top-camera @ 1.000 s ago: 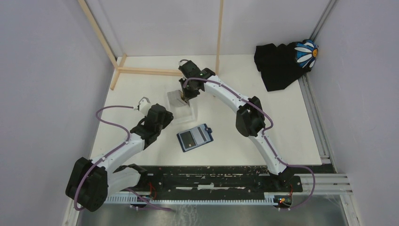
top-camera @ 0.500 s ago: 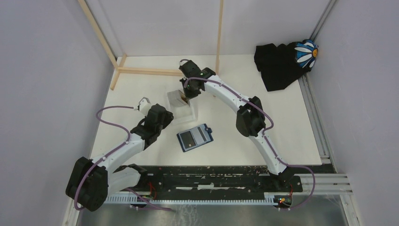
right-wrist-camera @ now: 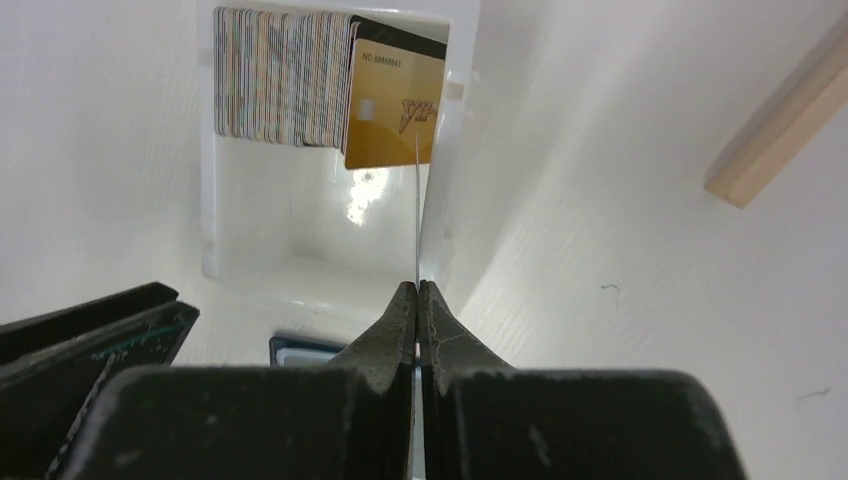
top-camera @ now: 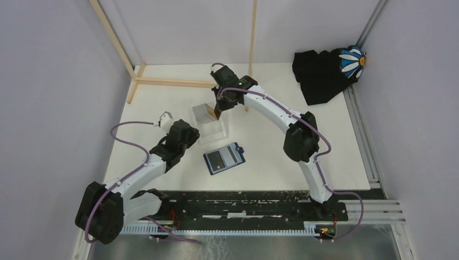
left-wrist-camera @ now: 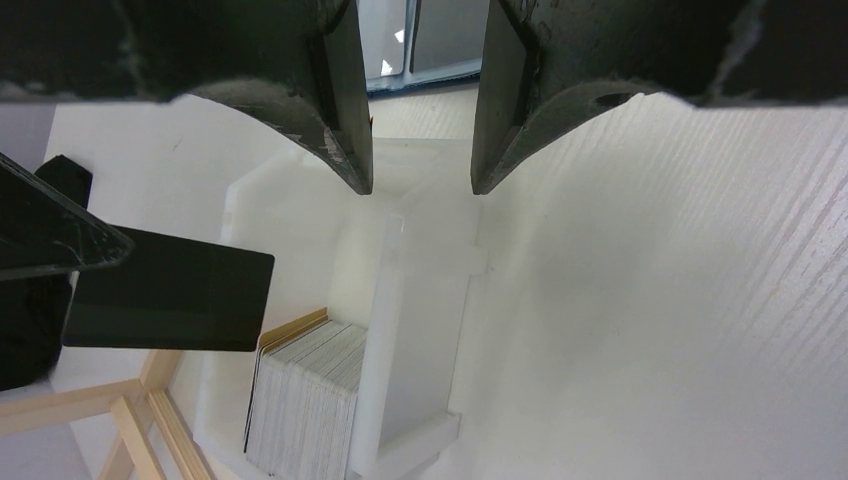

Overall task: Put the credit cards into the card holder
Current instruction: Pick up the credit card from the storage box.

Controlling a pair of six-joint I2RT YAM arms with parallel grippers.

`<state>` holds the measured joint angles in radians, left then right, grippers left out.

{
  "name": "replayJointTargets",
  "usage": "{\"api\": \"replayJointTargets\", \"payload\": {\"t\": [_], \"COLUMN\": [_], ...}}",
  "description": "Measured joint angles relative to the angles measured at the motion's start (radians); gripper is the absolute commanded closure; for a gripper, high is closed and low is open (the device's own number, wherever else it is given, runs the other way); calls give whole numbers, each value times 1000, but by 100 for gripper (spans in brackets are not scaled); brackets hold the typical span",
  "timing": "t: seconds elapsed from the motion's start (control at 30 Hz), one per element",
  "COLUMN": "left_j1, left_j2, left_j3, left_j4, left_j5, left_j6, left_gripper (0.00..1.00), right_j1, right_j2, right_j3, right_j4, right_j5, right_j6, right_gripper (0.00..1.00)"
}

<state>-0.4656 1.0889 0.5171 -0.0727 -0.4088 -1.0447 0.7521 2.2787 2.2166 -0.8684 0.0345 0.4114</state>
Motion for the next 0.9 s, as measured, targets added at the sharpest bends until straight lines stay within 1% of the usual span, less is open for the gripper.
{"api": "replayJointTargets", "payload": {"t": [0.13,0.33,0.47,0.57,0.67,0.8,0.9], "left_j1": [0,0,0,0,0,0,0], "left_j2": [-20,-94,-151,-186,-200,-202,-212], "left_j3": [0,0,0,0,0,-6,-28], "left_j4": [0,16,58,95,120,149,167], "left_j5": [13,93,182,260,342,456,526], "left_j6": [23,102,163,207,237,268,272], "left_gripper": [52,51,49,47,46,45,44], "right_j1": [0,0,0,0,0,1,0], "right_j2": [-102,-283,-420,-518,-591,-647,-671], "right_j3": [-107,-314,-489,-615,-703,-766,-782], "right_j4": [24,56,83,109,126,138,141], "right_j5": [4,-41,-113,-197,-290,-387,-435], "right_j6": [-9,-16,-15,-12,-5,4,6], "right_gripper": [99,99,99,99,99,99,99]}}
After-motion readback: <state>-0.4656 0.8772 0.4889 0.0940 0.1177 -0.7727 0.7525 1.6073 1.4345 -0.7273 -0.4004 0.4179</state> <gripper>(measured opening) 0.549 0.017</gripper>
